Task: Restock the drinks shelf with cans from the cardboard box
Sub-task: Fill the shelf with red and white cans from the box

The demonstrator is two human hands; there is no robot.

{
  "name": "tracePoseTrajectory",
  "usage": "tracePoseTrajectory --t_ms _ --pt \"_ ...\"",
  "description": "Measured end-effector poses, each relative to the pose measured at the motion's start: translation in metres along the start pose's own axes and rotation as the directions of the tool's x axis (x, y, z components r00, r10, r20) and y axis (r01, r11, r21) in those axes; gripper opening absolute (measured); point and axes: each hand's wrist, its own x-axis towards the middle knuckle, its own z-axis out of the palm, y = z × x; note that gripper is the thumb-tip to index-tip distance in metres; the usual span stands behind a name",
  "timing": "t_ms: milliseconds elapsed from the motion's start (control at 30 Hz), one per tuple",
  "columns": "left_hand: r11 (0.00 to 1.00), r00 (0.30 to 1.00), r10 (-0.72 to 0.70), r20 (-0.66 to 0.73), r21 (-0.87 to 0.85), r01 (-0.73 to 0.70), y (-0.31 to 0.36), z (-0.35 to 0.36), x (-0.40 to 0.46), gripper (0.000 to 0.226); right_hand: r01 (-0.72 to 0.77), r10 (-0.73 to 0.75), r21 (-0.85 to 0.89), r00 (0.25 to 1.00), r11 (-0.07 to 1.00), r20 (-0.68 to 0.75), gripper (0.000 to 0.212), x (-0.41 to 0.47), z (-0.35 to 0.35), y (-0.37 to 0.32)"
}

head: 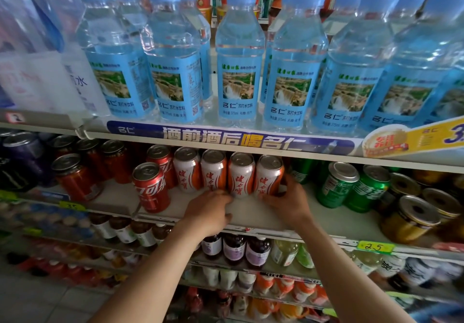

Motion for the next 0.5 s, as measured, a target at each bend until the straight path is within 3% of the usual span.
tracePoseTrajectory --t_ms 233,300,400,467,500 --pt "1.0 1.0 0.02 -0.017 -0.006 -0.02 -0.004 0.004 0.002 0.044 -0.023 0.026 -0.075 0.999 0.997 0.032 0.067 -0.002 0.0 -0.003" --pt "0.992 0.999 0.04 -0.035 -0.12 -0.044 -0.008 0.006 -0.001 0.045 -0.013 0.003 -0.126 0.997 0.992 -0.08 0.074 -0.012 -0.004 -0.008" --pt "0.921 0.951 0.1 -0.291 -0.335 -0.2 -0.023 0.011 -0.017 0.04 0.097 -0.141 -0.128 0.904 0.987 -0.404 0.048 -0.049 -0.007 -0.029" --pt "0.875 0.858 -0.003 -0.514 -0.417 -0.247 -0.037 0.02 -0.041 0.031 0.276 -0.266 -0.024 0.894 0.961 -0.36 0.031 -0.084 0.008 -0.049" --pt "0.855 0.809 -0.111 -0.578 -0.47 -0.218 -0.044 0.026 -0.055 0.025 0.362 -0.343 0.035 0.905 0.931 -0.251 0.028 -0.1 0.02 -0.056"
